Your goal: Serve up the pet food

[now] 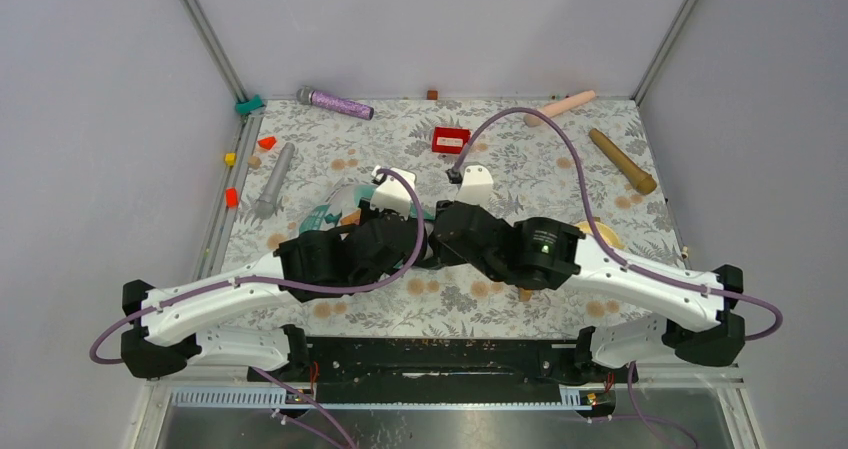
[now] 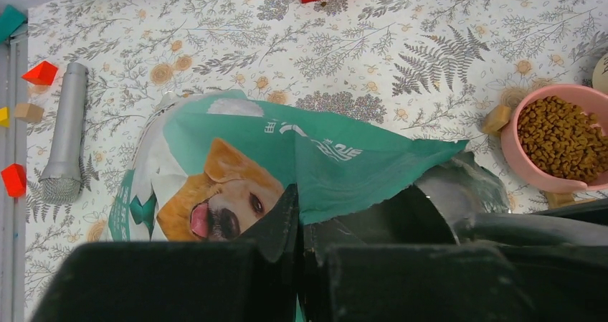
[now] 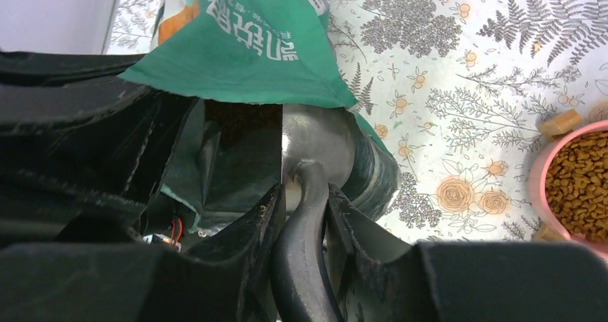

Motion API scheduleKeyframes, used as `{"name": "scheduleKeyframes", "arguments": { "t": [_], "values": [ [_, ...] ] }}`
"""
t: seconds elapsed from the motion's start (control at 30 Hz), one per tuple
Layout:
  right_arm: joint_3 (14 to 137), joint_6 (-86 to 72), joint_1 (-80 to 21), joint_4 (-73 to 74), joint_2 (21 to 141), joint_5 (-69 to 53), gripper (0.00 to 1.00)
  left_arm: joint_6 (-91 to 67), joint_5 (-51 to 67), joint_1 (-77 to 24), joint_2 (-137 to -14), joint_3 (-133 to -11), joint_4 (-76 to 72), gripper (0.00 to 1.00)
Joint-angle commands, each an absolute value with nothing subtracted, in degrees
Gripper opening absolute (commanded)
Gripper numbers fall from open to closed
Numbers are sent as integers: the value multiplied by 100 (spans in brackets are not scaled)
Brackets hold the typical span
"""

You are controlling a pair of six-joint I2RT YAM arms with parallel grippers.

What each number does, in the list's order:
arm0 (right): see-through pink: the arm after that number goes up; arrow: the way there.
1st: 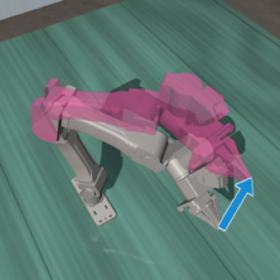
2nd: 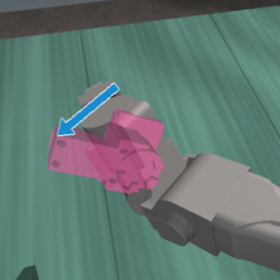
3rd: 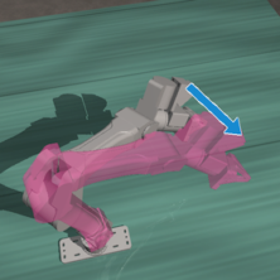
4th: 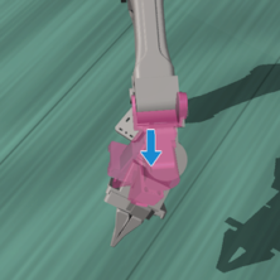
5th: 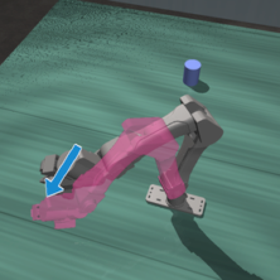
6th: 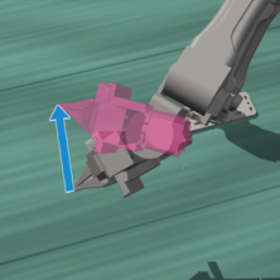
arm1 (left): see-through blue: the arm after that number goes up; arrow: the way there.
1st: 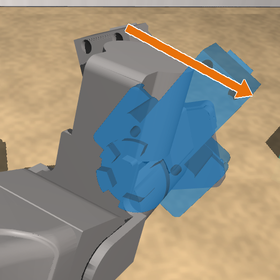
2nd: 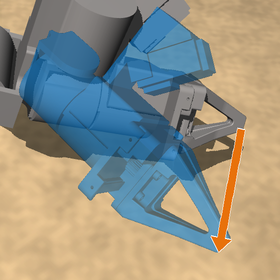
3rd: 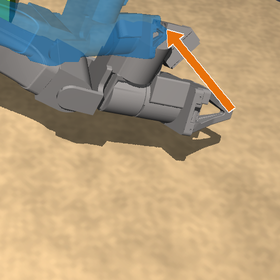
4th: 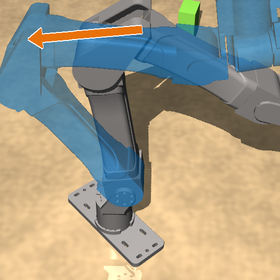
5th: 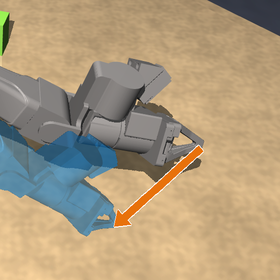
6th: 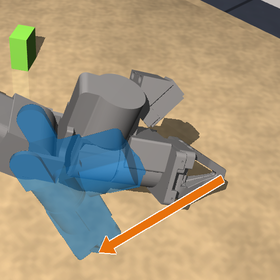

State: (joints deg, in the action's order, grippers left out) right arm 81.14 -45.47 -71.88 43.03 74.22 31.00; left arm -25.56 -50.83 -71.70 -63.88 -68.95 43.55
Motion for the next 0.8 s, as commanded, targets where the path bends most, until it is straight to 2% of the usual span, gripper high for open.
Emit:
{"name": "scheduleKeyframes", "arguments": {
  "t": [0.0,0.33,0.5,0.77],
  "values": [
    [8301,-5096,-7126,4488,7760,4429,0,-2713,-5145,-7189,-6112,-6993,3987,0],
    [6082,-5662,-7124,1009,7158,3907,0,-2725,-4963,-7189,-5971,-6902,3853,0],
    [4444,-6159,-7120,-1977,6771,3636,0,-2733,-4922,-7198,-5905,-6900,3850,0],
    [3087,-6599,-7119,-5029,6610,3241,0,-2689,-4995,-7196,-5804,-6838,3751,0]
  ]
}}
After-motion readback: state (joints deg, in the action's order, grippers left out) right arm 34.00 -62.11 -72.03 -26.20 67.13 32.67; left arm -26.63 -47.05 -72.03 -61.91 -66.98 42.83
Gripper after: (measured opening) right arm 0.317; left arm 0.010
